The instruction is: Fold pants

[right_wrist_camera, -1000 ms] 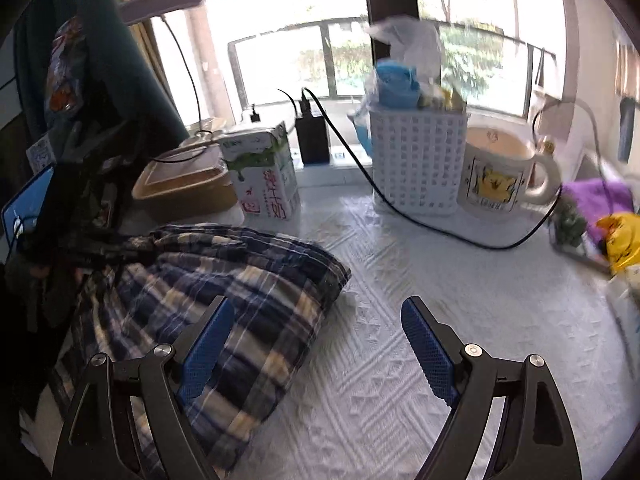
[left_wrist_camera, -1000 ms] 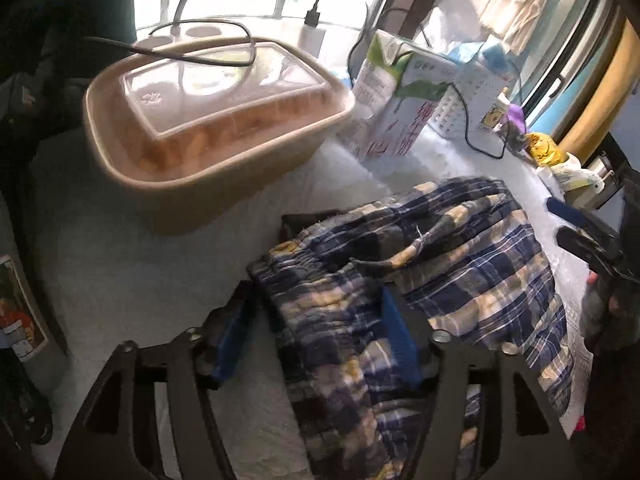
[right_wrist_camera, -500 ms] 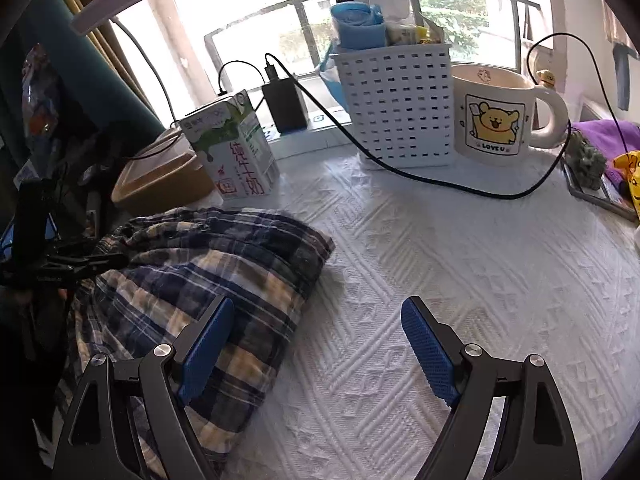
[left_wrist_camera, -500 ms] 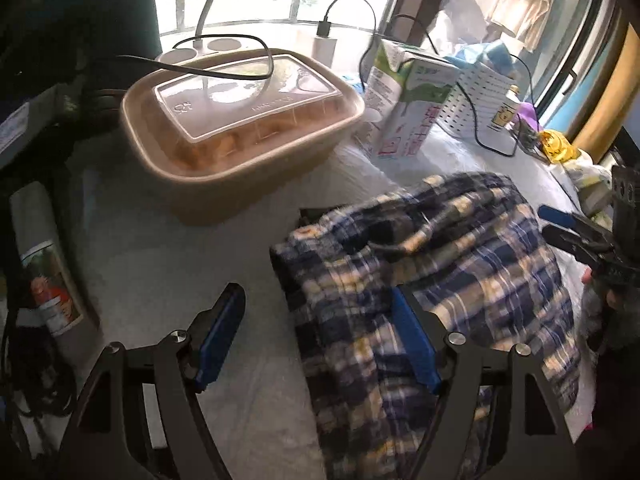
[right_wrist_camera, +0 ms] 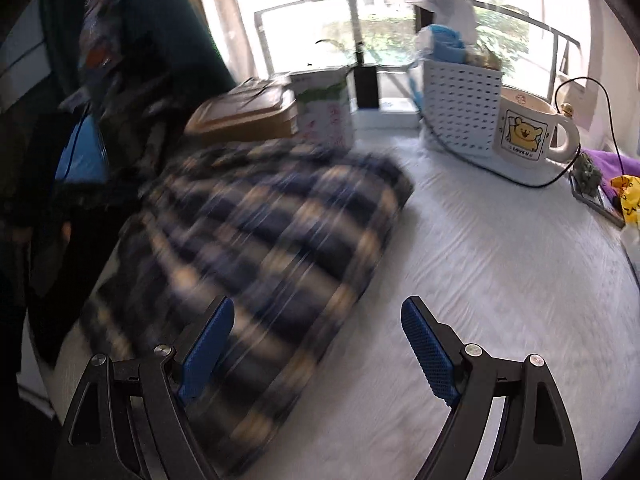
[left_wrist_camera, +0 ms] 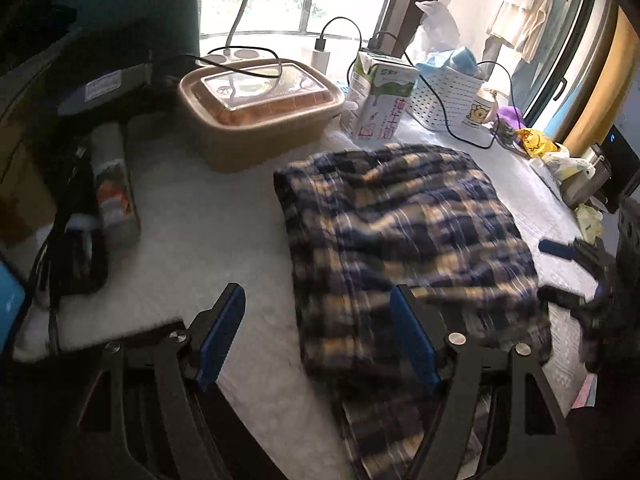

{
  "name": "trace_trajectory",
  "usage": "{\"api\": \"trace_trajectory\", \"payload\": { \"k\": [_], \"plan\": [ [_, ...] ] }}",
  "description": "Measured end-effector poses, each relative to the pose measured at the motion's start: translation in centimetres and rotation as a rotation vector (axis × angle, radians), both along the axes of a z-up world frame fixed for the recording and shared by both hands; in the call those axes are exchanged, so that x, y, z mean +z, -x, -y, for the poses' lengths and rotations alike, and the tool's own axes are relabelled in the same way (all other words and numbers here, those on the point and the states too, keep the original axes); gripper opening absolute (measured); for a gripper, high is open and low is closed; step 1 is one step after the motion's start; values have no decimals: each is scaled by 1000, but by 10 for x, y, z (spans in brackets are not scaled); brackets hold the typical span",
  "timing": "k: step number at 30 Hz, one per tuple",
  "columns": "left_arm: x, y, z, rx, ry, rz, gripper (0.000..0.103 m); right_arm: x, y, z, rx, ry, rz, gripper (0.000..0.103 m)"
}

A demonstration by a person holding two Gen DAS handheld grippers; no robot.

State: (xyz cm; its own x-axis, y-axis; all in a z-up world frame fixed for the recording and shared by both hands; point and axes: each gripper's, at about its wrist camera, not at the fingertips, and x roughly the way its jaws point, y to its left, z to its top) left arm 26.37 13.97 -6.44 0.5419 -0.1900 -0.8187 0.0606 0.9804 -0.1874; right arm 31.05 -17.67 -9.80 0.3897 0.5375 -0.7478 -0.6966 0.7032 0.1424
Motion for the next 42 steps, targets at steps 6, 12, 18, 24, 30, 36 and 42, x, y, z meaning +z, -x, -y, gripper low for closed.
{"api": "trace_trajectory", "payload": {
  "k": [6,12,18,24,30,36,42],
  "plan": [
    [-4,28,12,-9,7,1,75,-1,45,4,22,40,27,85],
    [-2,56,25,-8,58,10,75,-1,76,-10,70,68,51,53],
    [-15,76,65,-75,48,-13,75,-18,82,-18,56,128,90,30],
    [-15,85,90,-90,38,-8,75,-16,78,2,26,81,73,5],
    [-15,84,129,-153,-26,16,75,-21,78,17,1,45,44,4],
    [-37,77,153,-168,-89,-58,75,-25,78,31,-19,22,20,4],
    [-37,97,163,-201,-157,-55,75,-28,72,49,-53,1,-17,5]
  ]
}}
